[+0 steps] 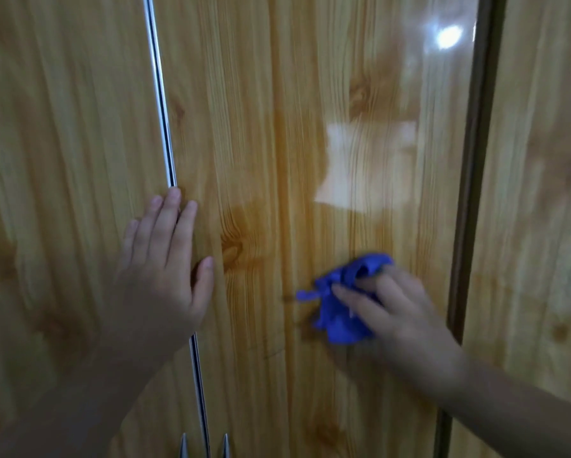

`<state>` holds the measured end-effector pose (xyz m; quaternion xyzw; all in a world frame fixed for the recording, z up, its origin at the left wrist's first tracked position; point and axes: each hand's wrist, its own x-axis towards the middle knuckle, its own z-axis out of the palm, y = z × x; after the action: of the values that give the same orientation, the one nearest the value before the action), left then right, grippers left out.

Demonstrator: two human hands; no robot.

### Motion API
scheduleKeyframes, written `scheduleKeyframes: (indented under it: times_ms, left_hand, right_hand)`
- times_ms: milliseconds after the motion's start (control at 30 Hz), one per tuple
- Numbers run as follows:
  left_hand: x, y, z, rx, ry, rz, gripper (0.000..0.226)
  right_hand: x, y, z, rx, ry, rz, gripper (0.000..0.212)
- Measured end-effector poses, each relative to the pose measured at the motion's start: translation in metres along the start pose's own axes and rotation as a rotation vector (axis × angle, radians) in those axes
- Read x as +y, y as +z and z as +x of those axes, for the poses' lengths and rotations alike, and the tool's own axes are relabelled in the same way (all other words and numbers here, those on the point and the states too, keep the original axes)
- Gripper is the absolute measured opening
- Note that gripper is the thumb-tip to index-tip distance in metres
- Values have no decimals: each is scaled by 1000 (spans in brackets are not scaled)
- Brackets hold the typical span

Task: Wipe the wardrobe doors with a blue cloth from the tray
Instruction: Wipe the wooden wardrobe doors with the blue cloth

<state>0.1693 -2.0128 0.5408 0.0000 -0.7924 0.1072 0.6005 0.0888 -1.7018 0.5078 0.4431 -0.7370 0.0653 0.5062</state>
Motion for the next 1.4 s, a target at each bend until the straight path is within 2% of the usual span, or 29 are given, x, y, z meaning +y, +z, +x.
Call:
scheduleKeyframes:
  times_ms: [100, 167, 233, 367, 467, 567, 800, 1000, 1067, 1200, 1300, 1400]
  left_hand:
    - [2, -2, 0, -14, -8, 1, 67]
    - [2, -2, 0, -19, -20, -4, 68]
    - [3, 0, 1, -25, -30, -13, 69]
    - [3, 1, 1, -13, -52, -34, 69]
    - [4, 0, 1, -2, -50, -39, 69]
    - [5, -1, 2, -26, -72, -55, 70]
    - [8, -8, 1, -47, -78, -80, 68]
    - [6, -21, -9, -84, -58, -109, 69]
    - [12, -19, -41, -92, -4, -112, 69]
    - [17, -10, -121, -272, -28, -107, 77]
    - [4, -2, -140, -318, -43, -94, 76]
    - [1, 5, -142, -285, -4, -80, 77]
  right_hand:
    - [5, 2, -17, -116, -109, 9, 41]
    - [23, -10, -3, -121, -141, -10, 40]
    - [44, -29, 26, -33, -128, -36, 39]
    - [85, -68, 93, 164, 13, -118, 41]
    - [98, -82, 120, 264, 94, -65, 38]
    - [79, -68, 111, 324, 156, -13, 35]
    - [-9, 13, -11, 76, 110, 53, 46]
    - [-24, 4, -14, -27, 224, 152, 65]
    - [-36, 0, -14, -11, 213, 178, 59]
    - [-78, 8, -11, 70, 162, 186, 36]
    - [-97, 18, 19, 127, 147, 179, 39]
    - [-114, 35, 51, 176, 116, 146, 37]
